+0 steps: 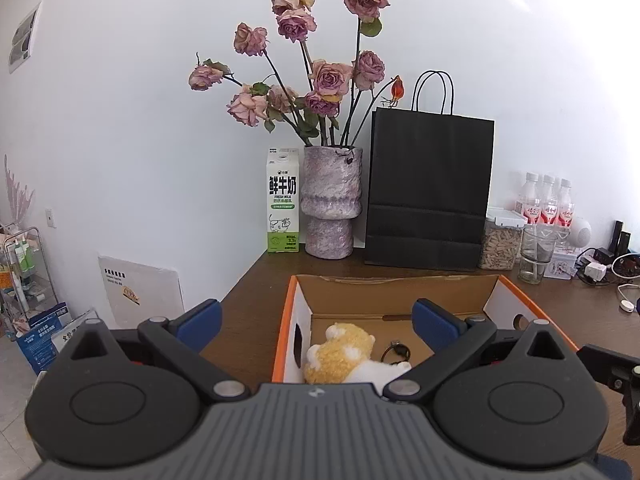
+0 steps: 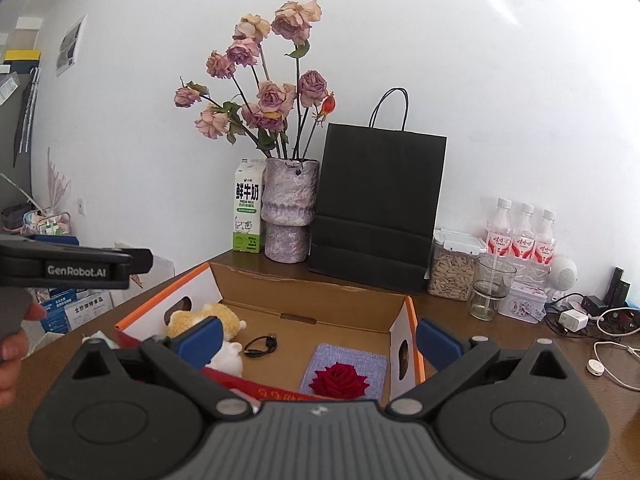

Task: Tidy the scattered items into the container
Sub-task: 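Open both tools to release the rose and cable into the box, then move the right tool to the navy glasses case and grasp it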

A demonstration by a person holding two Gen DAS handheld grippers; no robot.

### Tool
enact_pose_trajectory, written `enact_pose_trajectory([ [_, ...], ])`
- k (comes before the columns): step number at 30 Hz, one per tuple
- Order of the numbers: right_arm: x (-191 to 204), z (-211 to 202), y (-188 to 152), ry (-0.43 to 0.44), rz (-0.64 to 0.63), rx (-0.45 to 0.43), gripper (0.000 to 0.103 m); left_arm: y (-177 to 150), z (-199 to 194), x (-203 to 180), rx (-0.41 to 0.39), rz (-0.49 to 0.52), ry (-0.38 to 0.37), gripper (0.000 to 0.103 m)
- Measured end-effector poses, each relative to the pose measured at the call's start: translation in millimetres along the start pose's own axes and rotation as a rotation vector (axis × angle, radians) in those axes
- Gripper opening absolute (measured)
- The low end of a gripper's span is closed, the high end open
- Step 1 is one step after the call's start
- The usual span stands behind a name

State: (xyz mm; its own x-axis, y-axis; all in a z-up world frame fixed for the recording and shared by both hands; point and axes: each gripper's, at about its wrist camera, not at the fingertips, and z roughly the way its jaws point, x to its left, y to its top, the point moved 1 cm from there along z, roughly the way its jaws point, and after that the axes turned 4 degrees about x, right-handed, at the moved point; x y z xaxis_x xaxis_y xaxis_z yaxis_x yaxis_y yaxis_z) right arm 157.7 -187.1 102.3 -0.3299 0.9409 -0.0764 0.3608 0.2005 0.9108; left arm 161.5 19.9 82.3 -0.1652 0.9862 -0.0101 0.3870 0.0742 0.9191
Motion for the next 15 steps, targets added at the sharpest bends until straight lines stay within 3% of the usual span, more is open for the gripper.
enact_pose_trajectory([
  [7, -8, -20, -45, -0.065, 0.009, 0.038, 0.103, -37, -14, 15, 0.038, 0.015, -0.009, 0.103],
  [15, -26, -41, -106, -0.118, 0.076, 0.139, 0.103, -94, -20, 33, 0.169, 0.006, -0.023, 0.103],
])
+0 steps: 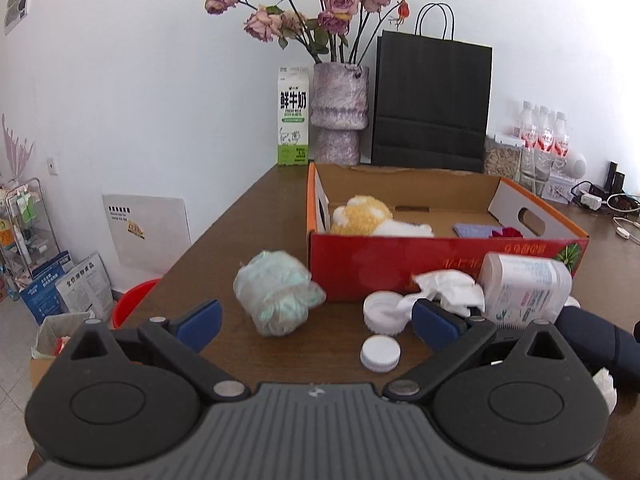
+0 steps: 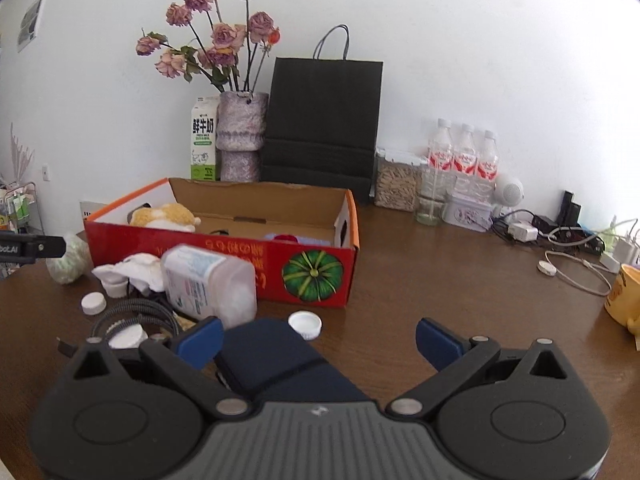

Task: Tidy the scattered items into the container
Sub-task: 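Move the right tool to the navy glasses case and grasp it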

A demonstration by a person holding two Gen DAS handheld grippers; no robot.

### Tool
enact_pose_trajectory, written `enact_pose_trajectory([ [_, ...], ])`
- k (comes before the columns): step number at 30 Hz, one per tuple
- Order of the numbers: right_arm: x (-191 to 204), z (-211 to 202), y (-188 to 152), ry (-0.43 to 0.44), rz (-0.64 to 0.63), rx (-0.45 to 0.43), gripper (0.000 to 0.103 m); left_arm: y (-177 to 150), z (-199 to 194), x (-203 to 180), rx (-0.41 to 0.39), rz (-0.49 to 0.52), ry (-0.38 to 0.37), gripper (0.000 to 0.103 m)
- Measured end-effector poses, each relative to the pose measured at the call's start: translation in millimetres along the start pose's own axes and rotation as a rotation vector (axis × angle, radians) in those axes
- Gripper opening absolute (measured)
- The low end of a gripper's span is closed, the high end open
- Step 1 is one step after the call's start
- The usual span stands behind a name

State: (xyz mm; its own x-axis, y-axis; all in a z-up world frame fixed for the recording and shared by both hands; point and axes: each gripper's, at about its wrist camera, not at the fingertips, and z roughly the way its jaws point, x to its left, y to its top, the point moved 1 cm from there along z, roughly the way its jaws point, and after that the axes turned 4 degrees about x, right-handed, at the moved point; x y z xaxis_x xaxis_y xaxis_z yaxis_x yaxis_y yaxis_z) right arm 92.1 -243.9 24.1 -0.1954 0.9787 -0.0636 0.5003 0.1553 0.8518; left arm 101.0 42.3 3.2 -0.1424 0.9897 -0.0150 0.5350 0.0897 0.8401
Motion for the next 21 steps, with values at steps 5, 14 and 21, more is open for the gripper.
enact_pose_trajectory([
  [5, -11, -3, -28, 0.013, 0.041, 0.059, 0.103, -19, -2, 11, 0.046, 0.001, 0.024, 0.103],
  [14, -3, 22, -24, 0.041, -0.007, 0.122, 0.103, -22, -2, 9, 0.056, 0.012, 0.023, 0.103],
  [21, -4, 65, -15, 0.083, 0.004, 0.243, 0.103, -27, -1, 13, 0.067, 0.007, 0.024, 0.103],
])
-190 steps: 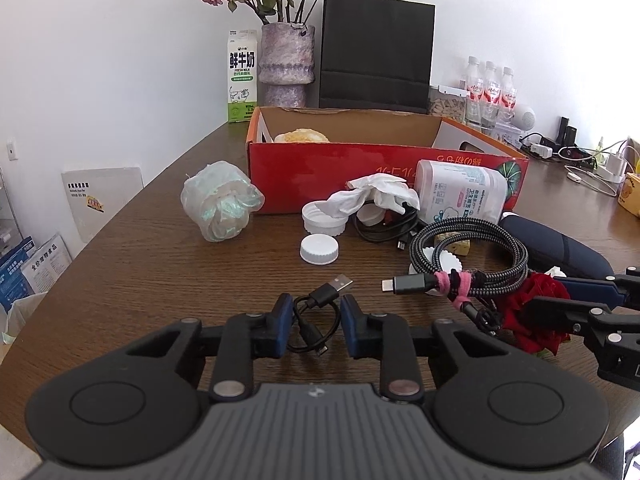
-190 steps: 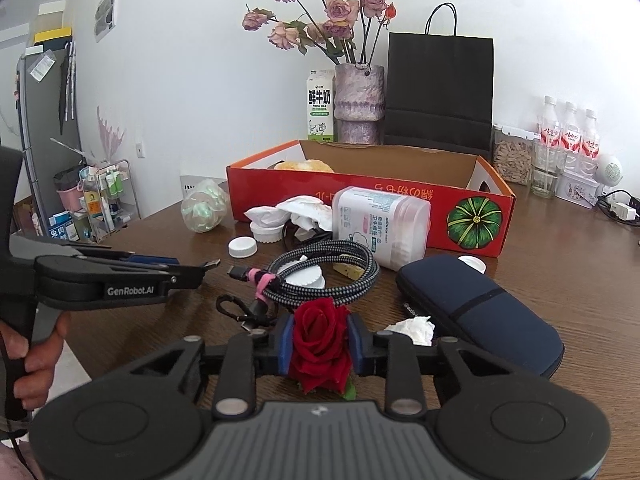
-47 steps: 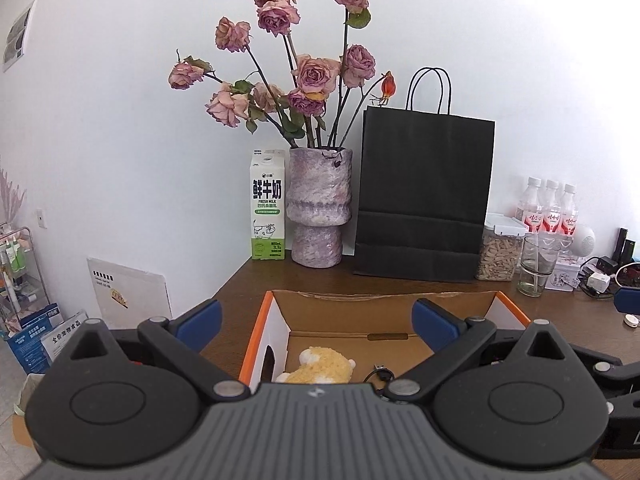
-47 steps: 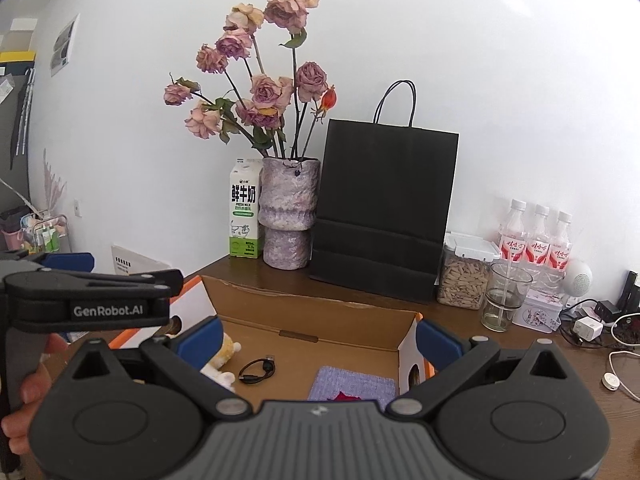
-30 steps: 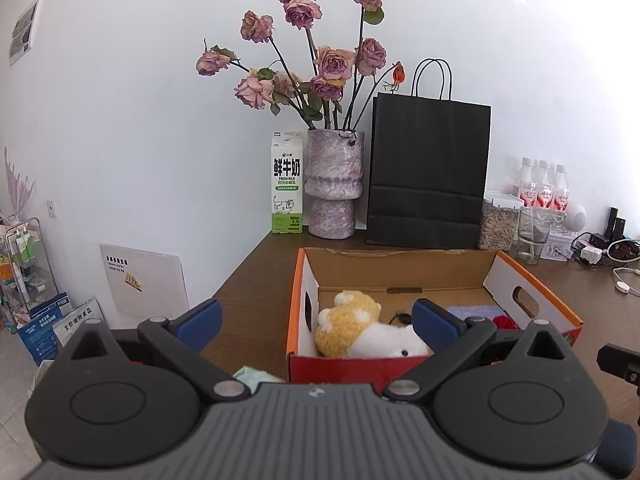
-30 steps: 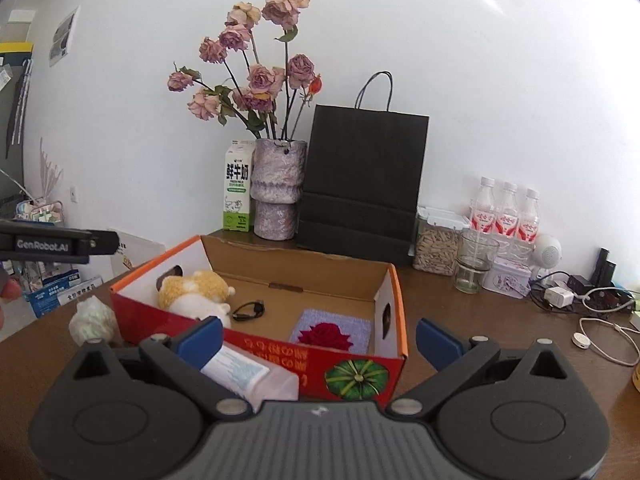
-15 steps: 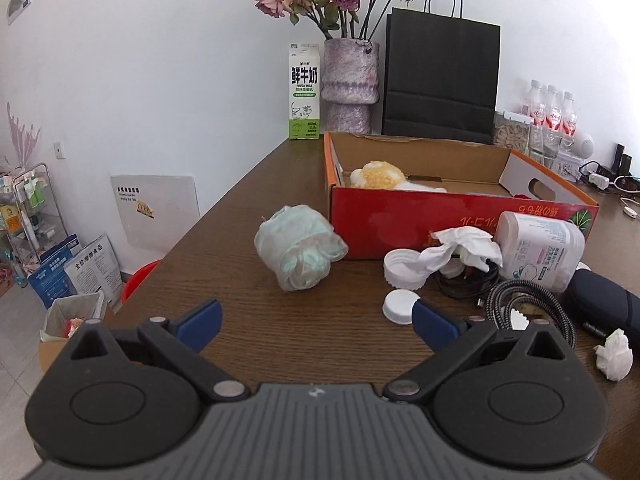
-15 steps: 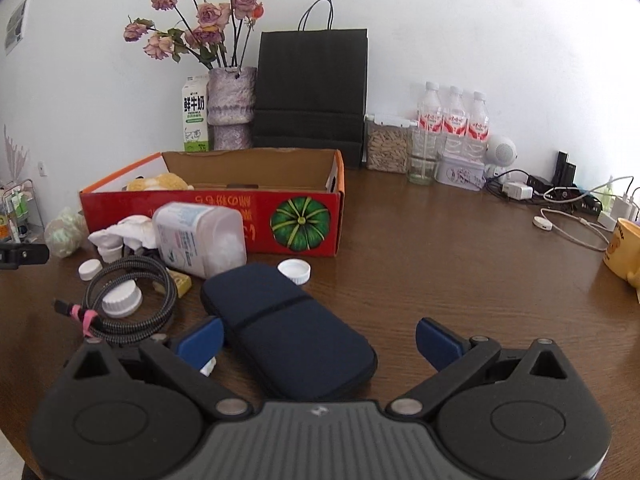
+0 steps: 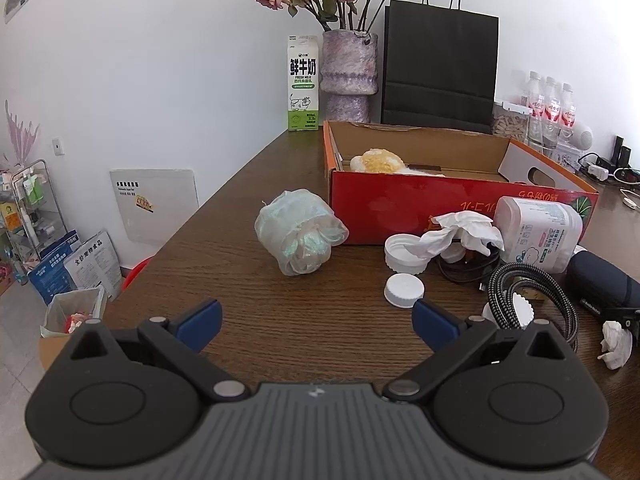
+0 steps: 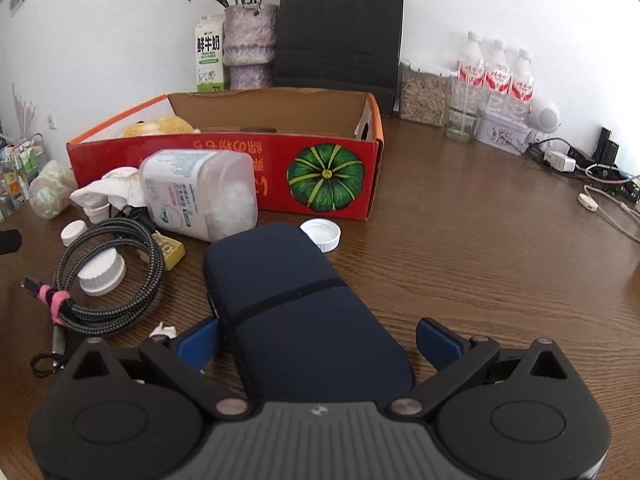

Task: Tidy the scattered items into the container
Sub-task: 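Move the right tool to the navy glasses case and grasp it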

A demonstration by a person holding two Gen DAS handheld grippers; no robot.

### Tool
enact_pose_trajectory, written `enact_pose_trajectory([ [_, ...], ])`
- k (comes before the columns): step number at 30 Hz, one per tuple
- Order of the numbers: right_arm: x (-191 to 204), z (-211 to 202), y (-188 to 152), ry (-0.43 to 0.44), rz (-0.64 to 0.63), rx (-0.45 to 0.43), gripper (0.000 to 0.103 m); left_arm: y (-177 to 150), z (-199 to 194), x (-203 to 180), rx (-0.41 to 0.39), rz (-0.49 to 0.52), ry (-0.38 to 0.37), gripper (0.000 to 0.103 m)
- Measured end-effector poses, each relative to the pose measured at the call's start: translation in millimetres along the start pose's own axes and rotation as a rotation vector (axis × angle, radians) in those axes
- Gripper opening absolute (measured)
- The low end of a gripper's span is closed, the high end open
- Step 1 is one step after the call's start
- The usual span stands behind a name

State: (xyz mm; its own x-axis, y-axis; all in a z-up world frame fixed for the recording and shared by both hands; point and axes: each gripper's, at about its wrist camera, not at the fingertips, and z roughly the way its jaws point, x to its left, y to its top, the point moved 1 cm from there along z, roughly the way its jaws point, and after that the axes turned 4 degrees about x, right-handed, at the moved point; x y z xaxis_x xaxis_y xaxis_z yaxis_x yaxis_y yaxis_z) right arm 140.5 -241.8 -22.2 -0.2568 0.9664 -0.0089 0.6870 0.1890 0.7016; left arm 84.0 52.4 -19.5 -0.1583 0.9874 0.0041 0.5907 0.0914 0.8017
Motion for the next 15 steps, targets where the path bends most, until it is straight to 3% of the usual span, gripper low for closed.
enact_pose_trajectory([
  [15, -1, 13, 8, 0.006, 0.031, -0.023, 0.103, -7, 2, -1, 0.019, -0.004, -0.013, 0.103],
])
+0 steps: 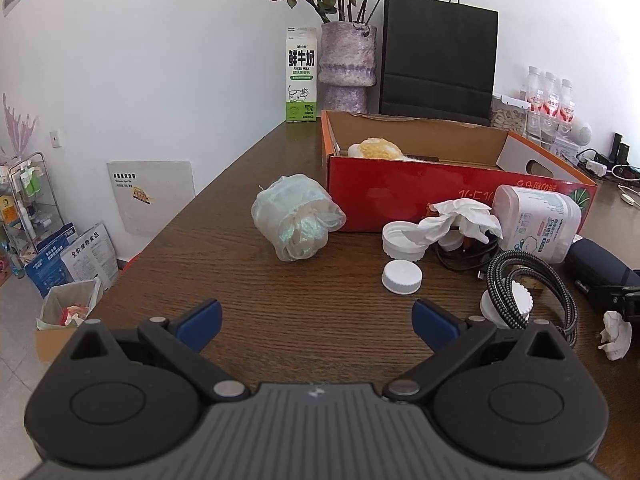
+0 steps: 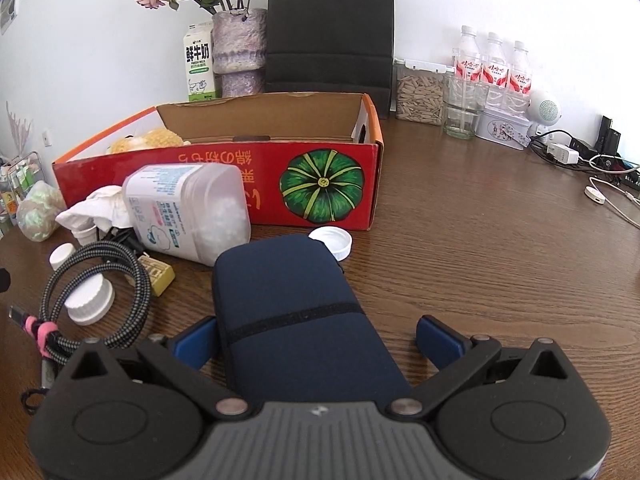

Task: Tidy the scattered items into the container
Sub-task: 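Move the right tool to the navy glasses case and grasp it, then lift the glasses case with the right tool while the left tool reaches the braided cable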

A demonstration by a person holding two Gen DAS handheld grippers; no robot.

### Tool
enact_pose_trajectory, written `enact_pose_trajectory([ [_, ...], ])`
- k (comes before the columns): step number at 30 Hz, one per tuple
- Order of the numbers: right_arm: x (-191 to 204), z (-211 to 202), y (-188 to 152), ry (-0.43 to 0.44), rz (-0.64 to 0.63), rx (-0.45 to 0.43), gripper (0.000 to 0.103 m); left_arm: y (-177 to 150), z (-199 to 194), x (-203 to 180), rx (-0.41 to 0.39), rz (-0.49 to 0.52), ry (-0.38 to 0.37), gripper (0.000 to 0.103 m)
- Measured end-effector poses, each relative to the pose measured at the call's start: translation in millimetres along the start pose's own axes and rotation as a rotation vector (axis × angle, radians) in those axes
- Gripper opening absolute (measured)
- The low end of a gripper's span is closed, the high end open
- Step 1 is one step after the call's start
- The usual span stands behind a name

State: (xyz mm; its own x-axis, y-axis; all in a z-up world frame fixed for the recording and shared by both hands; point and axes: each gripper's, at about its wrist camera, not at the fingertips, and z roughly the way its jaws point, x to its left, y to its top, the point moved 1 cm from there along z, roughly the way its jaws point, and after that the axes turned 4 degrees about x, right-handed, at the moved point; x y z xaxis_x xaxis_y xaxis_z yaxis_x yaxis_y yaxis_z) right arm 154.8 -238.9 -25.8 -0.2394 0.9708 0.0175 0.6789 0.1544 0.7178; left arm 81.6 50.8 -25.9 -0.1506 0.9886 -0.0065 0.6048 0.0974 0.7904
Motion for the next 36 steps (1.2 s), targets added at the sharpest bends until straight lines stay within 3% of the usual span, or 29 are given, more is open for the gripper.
enact_pose_trajectory([
  [11, 1, 0, 1, 0.002, 0.007, -0.005, 0.101, 1, 0, -8, 0.004, 0.011, -0.012, 0.103],
  [13, 2, -4, 1, 0.017, -0.003, -0.028, 0.074, 3, -1, -12, 0.001, 0.016, -0.019, 0.103],
  [15, 4, -8, -1, 0.007, 0.000, -0.044, 0.068, 5, -2, -16, -0.003, 0.023, -0.028, 0.103],
  [29, -9, -25, -10, -0.015, 0.072, -0.097, 0.066, 23, -2, -78, 0.021, 0.097, -0.169, 0.103],
  [36, -21, -33, -12, -0.006, 0.079, -0.117, 0.064, 23, 11, -121, 0.061, 0.180, -0.146, 0.103],
])
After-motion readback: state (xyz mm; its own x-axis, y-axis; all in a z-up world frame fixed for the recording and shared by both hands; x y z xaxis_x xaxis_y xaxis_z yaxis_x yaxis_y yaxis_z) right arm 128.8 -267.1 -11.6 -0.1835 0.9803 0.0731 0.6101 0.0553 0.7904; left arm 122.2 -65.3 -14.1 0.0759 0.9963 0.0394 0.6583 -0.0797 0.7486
